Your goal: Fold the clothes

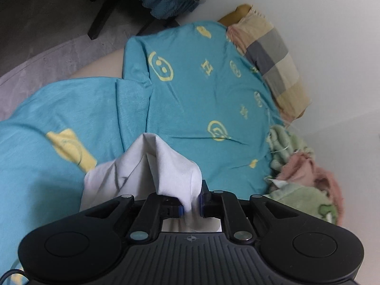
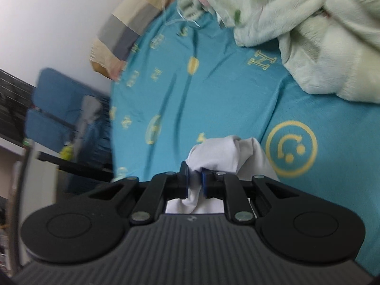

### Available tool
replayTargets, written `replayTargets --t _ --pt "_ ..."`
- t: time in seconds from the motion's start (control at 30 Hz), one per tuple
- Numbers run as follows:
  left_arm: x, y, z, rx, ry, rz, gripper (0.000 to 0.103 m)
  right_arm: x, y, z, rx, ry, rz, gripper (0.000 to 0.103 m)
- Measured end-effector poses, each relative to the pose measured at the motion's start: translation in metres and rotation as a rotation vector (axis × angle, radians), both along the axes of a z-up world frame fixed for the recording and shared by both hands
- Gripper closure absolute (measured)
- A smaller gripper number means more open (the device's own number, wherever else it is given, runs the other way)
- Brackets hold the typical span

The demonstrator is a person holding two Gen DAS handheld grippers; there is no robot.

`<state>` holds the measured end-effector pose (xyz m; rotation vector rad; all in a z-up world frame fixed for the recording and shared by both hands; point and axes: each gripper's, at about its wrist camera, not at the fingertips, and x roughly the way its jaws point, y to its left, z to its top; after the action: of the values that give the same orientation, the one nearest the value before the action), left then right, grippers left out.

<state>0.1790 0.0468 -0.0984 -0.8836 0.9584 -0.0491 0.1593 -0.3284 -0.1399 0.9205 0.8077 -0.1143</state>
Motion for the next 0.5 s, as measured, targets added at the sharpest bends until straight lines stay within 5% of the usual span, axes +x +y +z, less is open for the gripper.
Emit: replayTargets --t 0.2,0.37,0.5 --pt "0.046 0.001 -0.050 0.019 0.078 -0.055 0.089 0.041 0.003 -0.042 -0.059 0.079 0.031 0.089" --pt "0.038 -0.003 -0.039 0.047 0.013 -0.101 0.084 0.040 0.004 -0.041 -0.074 0.071 0.041 0.088" --pt "0.030 -0.006 -0.029 0.069 -0.042 -0.137 0.041 0.039 0.005 -0.040 -0.087 0.064 0.050 0.081"
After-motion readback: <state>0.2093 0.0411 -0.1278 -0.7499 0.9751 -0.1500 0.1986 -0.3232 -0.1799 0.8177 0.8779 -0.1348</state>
